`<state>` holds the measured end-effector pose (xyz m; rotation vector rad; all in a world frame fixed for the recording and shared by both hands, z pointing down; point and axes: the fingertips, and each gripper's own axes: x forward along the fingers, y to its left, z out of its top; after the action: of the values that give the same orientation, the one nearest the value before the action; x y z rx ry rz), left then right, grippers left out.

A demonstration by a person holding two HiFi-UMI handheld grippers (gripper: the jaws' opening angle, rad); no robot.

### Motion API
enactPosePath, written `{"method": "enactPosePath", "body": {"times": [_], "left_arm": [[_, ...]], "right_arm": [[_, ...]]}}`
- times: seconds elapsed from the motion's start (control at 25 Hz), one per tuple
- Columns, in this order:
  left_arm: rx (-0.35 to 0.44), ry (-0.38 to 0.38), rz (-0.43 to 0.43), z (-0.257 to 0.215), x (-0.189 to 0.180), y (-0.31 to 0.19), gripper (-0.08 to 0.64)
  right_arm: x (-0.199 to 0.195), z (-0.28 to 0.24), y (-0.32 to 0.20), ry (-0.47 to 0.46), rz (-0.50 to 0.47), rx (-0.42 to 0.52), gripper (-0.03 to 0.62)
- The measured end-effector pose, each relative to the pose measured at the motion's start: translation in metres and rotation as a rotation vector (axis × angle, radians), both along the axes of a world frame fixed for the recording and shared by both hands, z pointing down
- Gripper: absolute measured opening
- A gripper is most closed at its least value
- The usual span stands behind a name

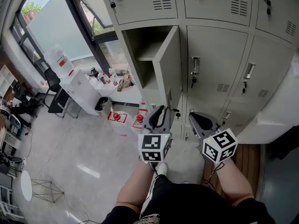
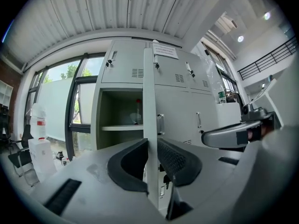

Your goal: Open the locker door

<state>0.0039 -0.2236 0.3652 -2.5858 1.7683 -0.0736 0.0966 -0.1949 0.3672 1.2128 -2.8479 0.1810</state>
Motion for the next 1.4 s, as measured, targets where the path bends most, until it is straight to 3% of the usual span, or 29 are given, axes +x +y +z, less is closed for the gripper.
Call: {"method": "enactPosePath", "body": {"times": [0.36,0.8,1.08,1.4], "left_arm": [[0.012,-0.022,0.038,-0.001,0.023,0.005,0.040],[-0.006,-0.013,0.025,0.002,0.029,0.020,0.029],[-0.037,-0.018,0.011,0.018,0.010,0.036,0.028],[-0.053,-0.021,0.038,0.023,-0.035,0.049,0.026]], "right_arm": [[0.013,0.004,0.007,-0.007,0.021,-0.011,0.054],[0.012,0.009,0.010,-0.018,-0.009,-0.032,0.054],[-0.010,0.023,0.017,-0.018,-0.039,-0.058,0.054],[-0.060,0.023,0.023,-0.017,-0.024,-0.068,0.054]]}}
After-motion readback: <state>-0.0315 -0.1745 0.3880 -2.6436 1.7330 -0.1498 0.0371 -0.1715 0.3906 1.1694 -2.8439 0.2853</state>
